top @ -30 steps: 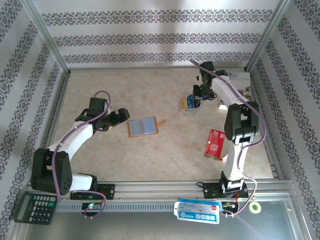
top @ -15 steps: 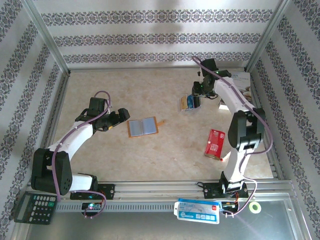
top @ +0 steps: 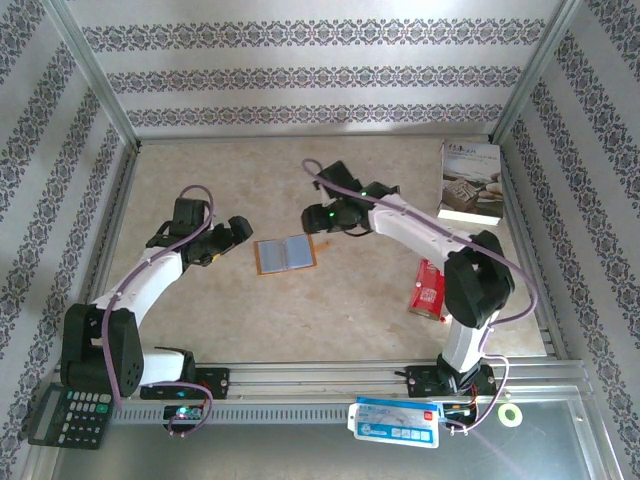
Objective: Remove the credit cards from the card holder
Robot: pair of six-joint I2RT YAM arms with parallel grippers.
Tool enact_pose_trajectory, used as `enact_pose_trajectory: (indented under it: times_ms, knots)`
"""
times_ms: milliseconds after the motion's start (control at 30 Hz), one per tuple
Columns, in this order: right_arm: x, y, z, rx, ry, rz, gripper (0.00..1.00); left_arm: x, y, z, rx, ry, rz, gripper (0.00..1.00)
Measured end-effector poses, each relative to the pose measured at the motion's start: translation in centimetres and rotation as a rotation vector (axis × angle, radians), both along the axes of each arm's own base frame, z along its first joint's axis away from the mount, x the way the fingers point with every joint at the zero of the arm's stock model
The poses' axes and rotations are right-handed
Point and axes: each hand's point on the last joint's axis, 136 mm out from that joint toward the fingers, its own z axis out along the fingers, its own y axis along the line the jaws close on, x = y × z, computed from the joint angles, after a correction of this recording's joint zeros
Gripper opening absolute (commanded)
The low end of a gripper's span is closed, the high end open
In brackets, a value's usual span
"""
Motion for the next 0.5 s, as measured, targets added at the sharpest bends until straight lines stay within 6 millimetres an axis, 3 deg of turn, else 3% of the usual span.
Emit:
enact_pose_trajectory:
  times_ms: [300, 500]
  knots:
    - [-3.3, 8.2, -6.6, -0.059, 0.084, 0.133, 0.65, -0.9, 2.3, -0.2, -0.014, -0.008, 0.088, 1.00]
    - [-3.4, 10.1, -8.1, -0.097, 0.090, 0.157, 0.64, -1.0, 3.5, 0.0, -0.017, -0.020, 0.130, 1.00]
